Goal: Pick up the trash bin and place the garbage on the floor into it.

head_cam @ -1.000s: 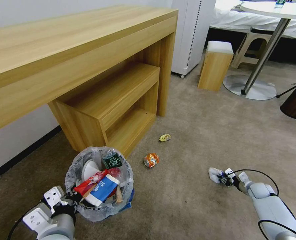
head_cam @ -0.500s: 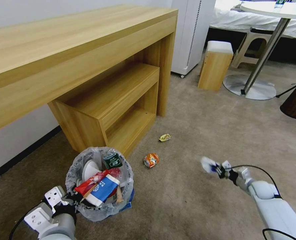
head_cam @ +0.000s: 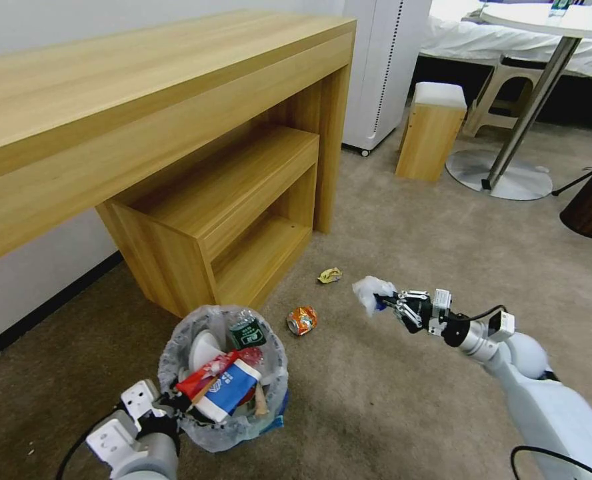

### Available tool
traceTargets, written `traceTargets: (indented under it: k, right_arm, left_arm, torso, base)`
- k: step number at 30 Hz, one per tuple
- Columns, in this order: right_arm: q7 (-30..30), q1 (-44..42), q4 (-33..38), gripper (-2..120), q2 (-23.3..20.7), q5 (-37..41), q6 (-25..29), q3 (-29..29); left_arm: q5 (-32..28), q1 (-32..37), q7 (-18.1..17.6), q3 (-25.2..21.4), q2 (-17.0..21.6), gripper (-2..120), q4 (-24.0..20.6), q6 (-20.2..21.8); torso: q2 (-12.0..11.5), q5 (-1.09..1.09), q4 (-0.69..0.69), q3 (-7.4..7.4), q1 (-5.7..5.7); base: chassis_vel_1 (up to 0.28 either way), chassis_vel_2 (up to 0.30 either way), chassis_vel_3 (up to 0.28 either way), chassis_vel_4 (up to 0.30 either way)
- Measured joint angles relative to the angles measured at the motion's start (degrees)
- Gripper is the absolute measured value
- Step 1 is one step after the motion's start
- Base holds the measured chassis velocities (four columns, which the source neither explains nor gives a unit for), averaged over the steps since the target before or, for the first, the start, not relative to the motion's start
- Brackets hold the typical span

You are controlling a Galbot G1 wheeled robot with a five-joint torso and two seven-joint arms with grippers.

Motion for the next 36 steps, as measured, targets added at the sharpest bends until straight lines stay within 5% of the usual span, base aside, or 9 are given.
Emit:
traceTargets:
  k: [15,28,36]
  right_arm:
    - [-2.26,5.87,-0.82,0,9.05,1.27,-1.41,-18.14]
    - [-0.89,3.15,-0.79,0,10.76,-10.63,-1.56,-18.83]
    - [1.45,1.86,0.62,27,9.84,-13.11,-1.31,-18.30]
  left_arm:
    - [2.51,-0.40,0.46,6.19,-2.65,0,1.30,-0.34]
    - [3.40,0.36,0.79,7.10,-2.77,0,0.88,-0.53]
    - [4.51,1.15,1.21,7.65,-2.69,0,0.45,-0.92]
  torso:
    - [0.00,0.00,0.01,0.01,0.00]
    - [0.00,0.00,0.01,0.00,0.00]
    - [0.00,0.01,0.01,0.00,0.00]
  base:
    - [0.000,0.000,0.000,0.000]
    - [0.000,0.000,0.000,0.000]
    - [0.000,0.000,0.000,0.000]
